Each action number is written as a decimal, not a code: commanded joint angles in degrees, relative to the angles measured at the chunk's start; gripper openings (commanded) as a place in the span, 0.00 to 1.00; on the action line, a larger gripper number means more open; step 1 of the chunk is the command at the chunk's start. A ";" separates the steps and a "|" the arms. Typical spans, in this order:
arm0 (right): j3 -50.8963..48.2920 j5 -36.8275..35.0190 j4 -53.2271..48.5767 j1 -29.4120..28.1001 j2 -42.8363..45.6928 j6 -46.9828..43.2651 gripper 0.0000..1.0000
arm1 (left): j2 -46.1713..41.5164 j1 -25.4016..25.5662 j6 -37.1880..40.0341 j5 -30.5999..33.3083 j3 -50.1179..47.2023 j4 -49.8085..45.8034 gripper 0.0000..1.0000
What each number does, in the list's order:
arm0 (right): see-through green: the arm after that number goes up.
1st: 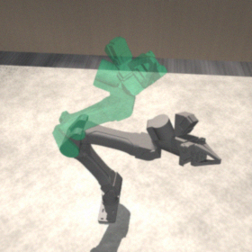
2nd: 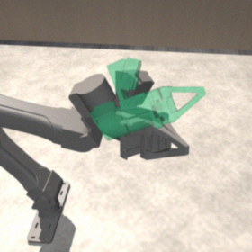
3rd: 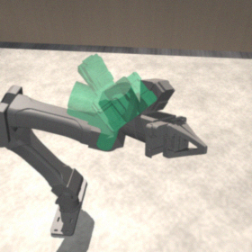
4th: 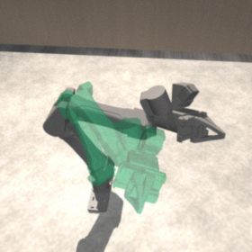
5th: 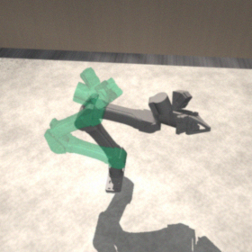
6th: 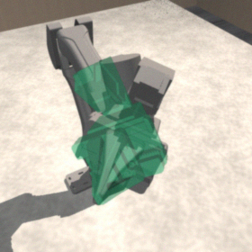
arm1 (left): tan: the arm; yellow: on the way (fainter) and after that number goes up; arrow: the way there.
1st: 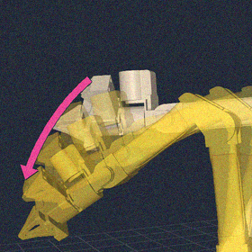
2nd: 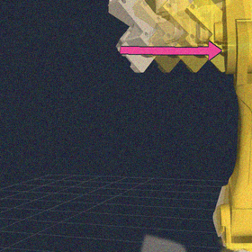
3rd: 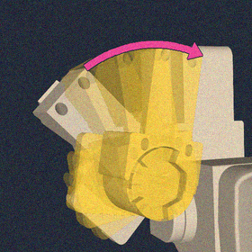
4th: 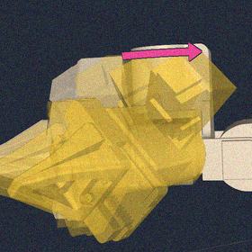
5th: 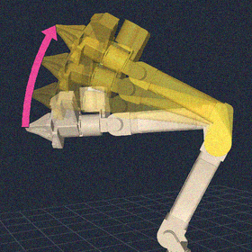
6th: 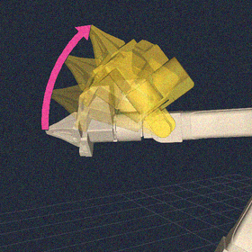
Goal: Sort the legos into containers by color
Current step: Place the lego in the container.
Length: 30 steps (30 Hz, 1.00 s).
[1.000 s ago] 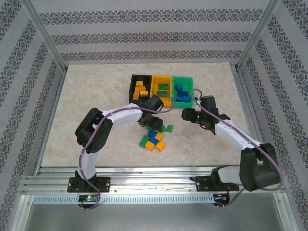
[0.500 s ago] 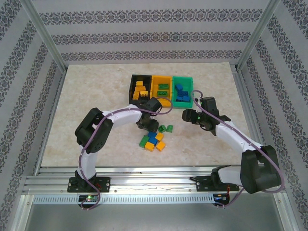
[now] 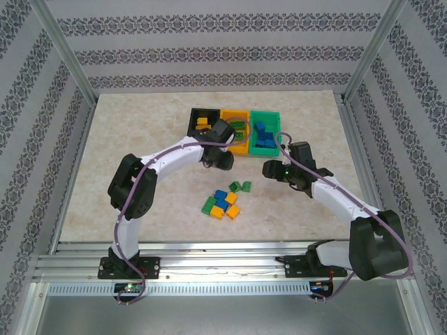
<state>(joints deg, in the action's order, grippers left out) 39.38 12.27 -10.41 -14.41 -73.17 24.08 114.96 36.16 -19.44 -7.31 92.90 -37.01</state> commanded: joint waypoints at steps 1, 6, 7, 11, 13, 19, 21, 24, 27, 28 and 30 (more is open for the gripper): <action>-1.82 0.06 0.01 -1.06 1.63 0.96 0.60 | 3.40 -1.76 2.59 -0.47 7.37 -4.38 0.25; -2.77 0.17 0.60 -3.38 2.09 2.45 0.60 | 11.08 -4.44 3.62 0.22 22.66 -8.46 0.39; -2.65 -0.01 0.59 -4.41 2.00 2.62 0.60 | 12.72 -4.74 3.57 0.23 25.73 -9.87 0.46; -1.35 -3.02 -0.31 -10.68 -0.07 2.90 0.62 | 16.92 -4.95 3.98 -0.25 34.79 -15.69 0.60; -0.90 -3.41 0.27 -12.75 -2.33 3.54 0.64 | 15.73 -4.83 3.80 -1.32 33.14 -14.71 0.65; 1.96 -5.47 0.58 -16.41 -9.92 4.31 0.64 | 4.14 -4.60 2.54 -4.01 14.10 -3.24 0.66; 3.67 -6.16 0.00 -16.92 -12.45 4.05 0.64 | -0.78 -4.61 2.13 -4.18 6.33 1.73 0.66; 5.41 -6.70 -0.55 -17.05 -15.20 3.62 0.64 | -6.95 -4.61 1.54 -3.71 -3.51 7.32 0.66; 7.10 -7.96 -1.20 -16.97 -17.13 3.07 0.64 | -11.68 -4.61 0.77 -4.00 -11.04 11.61 0.66; 7.54 -8.33 -1.42 -16.89 -17.71 2.87 0.63 | -12.82 -4.61 0.58 -4.30 -13.03 12.67 0.66; 8.70 -8.35 -1.80 -16.57 -19.18 2.42 0.61 | -14.89 -4.63 0.05 -5.09 -16.97 14.44 0.66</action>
<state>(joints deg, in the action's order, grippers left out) 45.78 6.02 -10.70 -30.98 -90.63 27.07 102.76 31.16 -17.82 -10.92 80.20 -29.30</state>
